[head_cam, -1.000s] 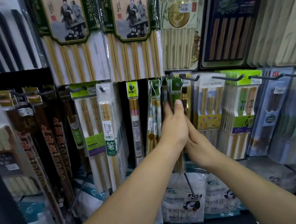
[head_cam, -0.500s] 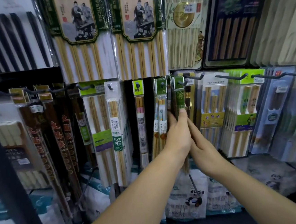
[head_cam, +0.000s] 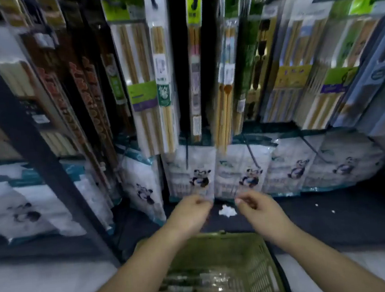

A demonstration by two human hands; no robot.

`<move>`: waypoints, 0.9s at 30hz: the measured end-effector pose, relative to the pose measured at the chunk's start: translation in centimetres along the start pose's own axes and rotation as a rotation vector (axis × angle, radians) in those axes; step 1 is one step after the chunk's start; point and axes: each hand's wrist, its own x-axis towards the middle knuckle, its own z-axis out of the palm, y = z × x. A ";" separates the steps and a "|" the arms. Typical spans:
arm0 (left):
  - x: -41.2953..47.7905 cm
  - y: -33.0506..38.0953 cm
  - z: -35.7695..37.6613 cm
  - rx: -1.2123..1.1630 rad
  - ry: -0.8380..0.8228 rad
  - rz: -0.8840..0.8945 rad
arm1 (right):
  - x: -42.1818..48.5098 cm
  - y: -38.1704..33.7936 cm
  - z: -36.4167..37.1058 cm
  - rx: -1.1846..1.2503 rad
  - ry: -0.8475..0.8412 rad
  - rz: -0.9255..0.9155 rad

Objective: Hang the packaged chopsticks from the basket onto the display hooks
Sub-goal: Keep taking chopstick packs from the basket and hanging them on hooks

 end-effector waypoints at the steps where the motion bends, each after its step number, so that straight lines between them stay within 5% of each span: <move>1: -0.1 -2.3 -0.8 0.035 0.058 -0.016 | -0.3 0.8 1.5 -0.021 -0.040 0.012; 7: -0.1 -16.2 -3.1 0.343 0.423 -0.250 | -1.3 8.2 12.4 -0.175 -0.262 0.127; 12: -0.7 -24.0 -2.8 0.305 0.385 -0.470 | -2.0 15.1 19.1 -0.317 -0.464 0.240; 18: -1.3 -28.6 -1.9 0.264 0.441 -0.294 | -0.7 20.0 22.2 -0.461 -0.569 0.281; 27: -0.7 -29.8 -1.5 0.257 0.535 -0.261 | 2.9 23.4 26.8 -0.784 -0.546 0.059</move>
